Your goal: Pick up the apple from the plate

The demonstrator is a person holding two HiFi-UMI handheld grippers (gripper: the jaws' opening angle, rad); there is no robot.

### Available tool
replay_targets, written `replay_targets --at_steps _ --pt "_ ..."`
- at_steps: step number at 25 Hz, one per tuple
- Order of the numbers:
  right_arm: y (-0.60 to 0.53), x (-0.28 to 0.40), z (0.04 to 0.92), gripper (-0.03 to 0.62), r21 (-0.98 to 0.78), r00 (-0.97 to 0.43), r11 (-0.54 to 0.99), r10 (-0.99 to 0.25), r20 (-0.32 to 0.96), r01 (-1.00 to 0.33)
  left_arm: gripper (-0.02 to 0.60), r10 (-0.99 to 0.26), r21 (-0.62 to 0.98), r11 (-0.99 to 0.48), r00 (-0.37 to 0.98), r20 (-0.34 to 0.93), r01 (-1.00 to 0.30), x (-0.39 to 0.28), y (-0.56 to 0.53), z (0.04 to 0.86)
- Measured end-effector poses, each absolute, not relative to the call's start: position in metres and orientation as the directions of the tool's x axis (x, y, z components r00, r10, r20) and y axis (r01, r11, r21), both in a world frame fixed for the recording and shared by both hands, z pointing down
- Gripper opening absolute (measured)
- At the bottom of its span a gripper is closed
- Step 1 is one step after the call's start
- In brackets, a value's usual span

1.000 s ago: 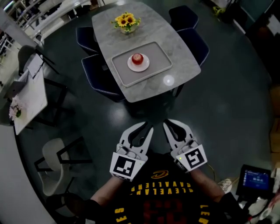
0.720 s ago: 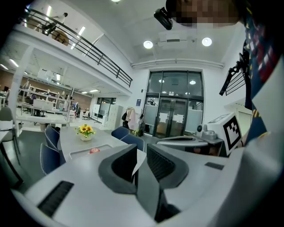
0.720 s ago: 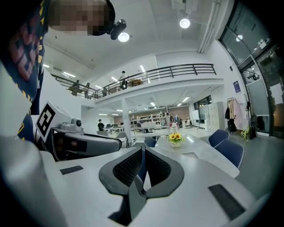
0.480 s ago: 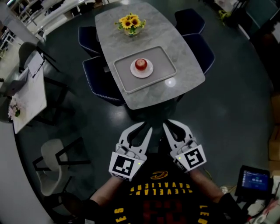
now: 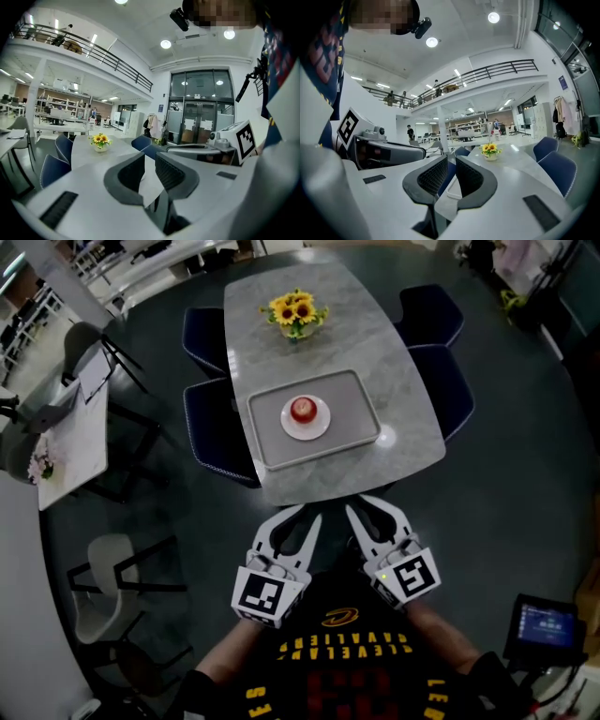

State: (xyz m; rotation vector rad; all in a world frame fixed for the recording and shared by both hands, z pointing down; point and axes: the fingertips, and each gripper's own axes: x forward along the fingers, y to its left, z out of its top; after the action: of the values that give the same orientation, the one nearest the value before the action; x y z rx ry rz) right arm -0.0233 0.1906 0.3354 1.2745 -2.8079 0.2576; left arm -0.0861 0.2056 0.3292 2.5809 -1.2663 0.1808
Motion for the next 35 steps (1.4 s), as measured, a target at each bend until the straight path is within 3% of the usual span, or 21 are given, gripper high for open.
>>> replay_targets --at_steps 8,18,26,35 --pt "0.129 0.034 0.347 0.041 -0.2 -0.708 0.68 -0.691 0.146 -0.705 0.071 -0.844 0.226 -0.432 0.48 0.241 -0.873 -0.061 0.147 0.337" --pt "0.067 0.071 0.385 0.043 -0.276 -0.739 0.687 -0.64 0.21 -0.672 0.071 -0.863 0.311 -0.253 0.358 0.355 -0.916 -0.074 0.102 0.375" --pt "0.02 0.056 0.426 0.077 -0.342 -0.752 0.67 -0.598 0.276 -0.658 0.072 -0.823 0.463 -0.143 0.365 0.436 -0.875 -0.109 0.063 0.434" --pt "-0.026 0.037 0.465 0.077 -0.412 -0.746 0.621 -0.553 0.371 -0.666 0.072 -0.751 0.514 -0.101 0.404 0.522 -0.852 -0.132 0.02 0.485"
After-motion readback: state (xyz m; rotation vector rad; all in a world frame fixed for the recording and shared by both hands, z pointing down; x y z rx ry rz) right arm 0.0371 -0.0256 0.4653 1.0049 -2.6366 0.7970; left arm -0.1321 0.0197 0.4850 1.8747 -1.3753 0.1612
